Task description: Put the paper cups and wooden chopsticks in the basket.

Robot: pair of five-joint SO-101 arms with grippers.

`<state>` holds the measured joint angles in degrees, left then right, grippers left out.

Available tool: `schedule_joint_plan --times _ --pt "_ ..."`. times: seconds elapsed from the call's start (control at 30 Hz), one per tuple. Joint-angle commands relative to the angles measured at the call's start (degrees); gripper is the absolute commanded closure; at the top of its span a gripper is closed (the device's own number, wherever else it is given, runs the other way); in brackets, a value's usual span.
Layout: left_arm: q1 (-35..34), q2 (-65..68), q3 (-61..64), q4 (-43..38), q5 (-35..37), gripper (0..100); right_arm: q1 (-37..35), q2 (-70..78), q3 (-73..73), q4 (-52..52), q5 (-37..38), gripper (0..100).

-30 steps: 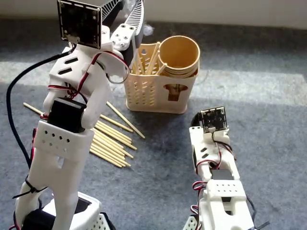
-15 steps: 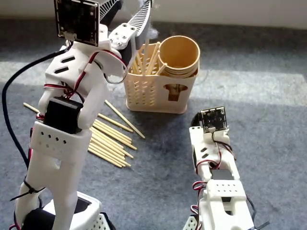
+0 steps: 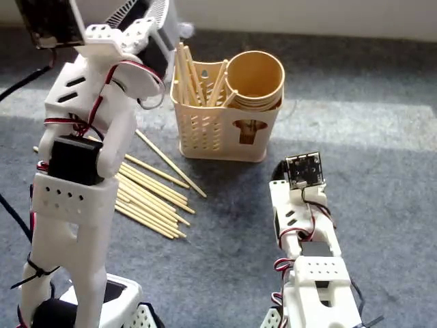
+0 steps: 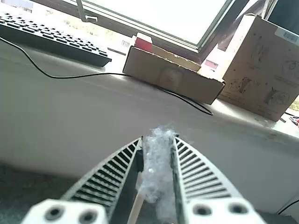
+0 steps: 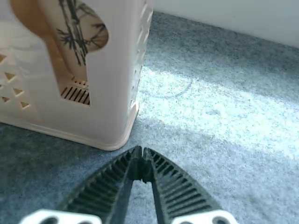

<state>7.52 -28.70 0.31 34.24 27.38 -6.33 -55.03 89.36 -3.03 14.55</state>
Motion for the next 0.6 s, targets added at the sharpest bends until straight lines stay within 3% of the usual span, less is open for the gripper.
schedule_joint_plan --times 0.0,0.23,0.43,0.57 --pt "-1.01 -0.31 -2.42 0.18 3.60 88 -0.75 -0.84 -1.01 -1.80 0.44 97.5" --pt "-0.13 -0.84 -3.03 10.20 3.43 76 -0.75 -0.84 -1.01 -1.80 0.44 97.5" --pt "2.68 -0.22 -1.36 19.25 -5.71 75 -0.75 -0.84 -1.10 -1.80 0.44 97.5" --pt "0.84 -0.84 6.11 20.40 -8.53 75 -0.75 -0.84 -1.10 -1.80 0.44 97.5"
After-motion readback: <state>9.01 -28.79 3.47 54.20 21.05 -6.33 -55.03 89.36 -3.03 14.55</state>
